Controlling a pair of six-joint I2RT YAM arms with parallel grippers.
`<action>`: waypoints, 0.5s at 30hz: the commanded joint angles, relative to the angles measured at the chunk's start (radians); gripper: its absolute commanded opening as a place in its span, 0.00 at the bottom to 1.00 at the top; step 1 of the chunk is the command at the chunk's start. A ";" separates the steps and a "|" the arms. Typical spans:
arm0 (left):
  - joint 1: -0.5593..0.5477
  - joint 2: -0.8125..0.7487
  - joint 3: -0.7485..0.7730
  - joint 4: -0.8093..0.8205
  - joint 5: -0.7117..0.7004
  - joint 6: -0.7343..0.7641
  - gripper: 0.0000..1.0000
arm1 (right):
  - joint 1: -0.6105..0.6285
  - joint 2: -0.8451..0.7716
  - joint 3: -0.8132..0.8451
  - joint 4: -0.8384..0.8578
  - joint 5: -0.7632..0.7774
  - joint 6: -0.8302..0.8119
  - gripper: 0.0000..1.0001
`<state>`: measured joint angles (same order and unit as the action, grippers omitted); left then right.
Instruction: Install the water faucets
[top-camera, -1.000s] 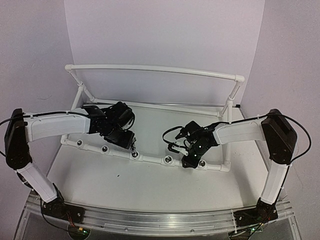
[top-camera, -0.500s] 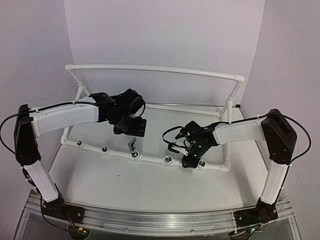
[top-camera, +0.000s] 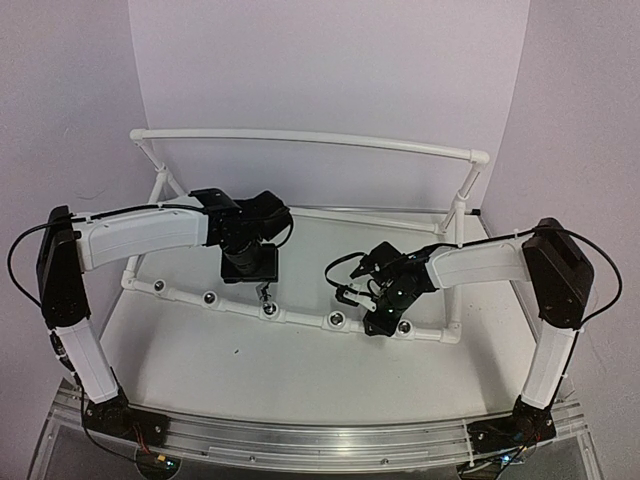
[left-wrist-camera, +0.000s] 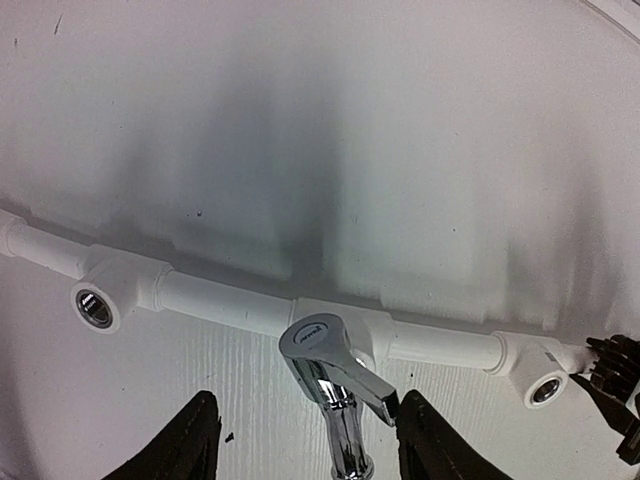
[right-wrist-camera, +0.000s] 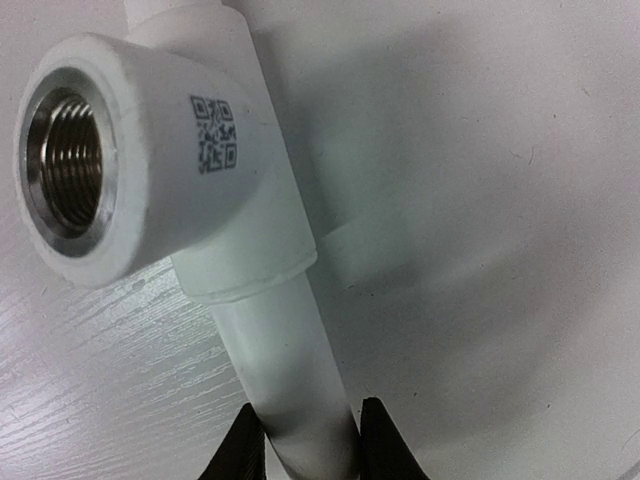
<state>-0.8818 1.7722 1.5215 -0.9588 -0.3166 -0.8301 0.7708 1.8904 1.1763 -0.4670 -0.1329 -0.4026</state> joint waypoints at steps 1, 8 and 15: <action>0.022 -0.054 -0.042 0.010 -0.009 -0.037 0.57 | -0.015 0.063 -0.032 -0.027 0.064 0.084 0.27; 0.024 -0.095 -0.079 0.089 0.027 -0.024 0.57 | -0.015 0.063 -0.033 -0.026 0.063 0.085 0.27; 0.018 -0.180 -0.128 0.174 0.074 -0.011 0.73 | -0.015 0.068 -0.031 -0.027 0.061 0.084 0.27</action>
<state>-0.8589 1.7060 1.4371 -0.8718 -0.2775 -0.8552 0.7708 1.8904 1.1763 -0.4669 -0.1326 -0.4026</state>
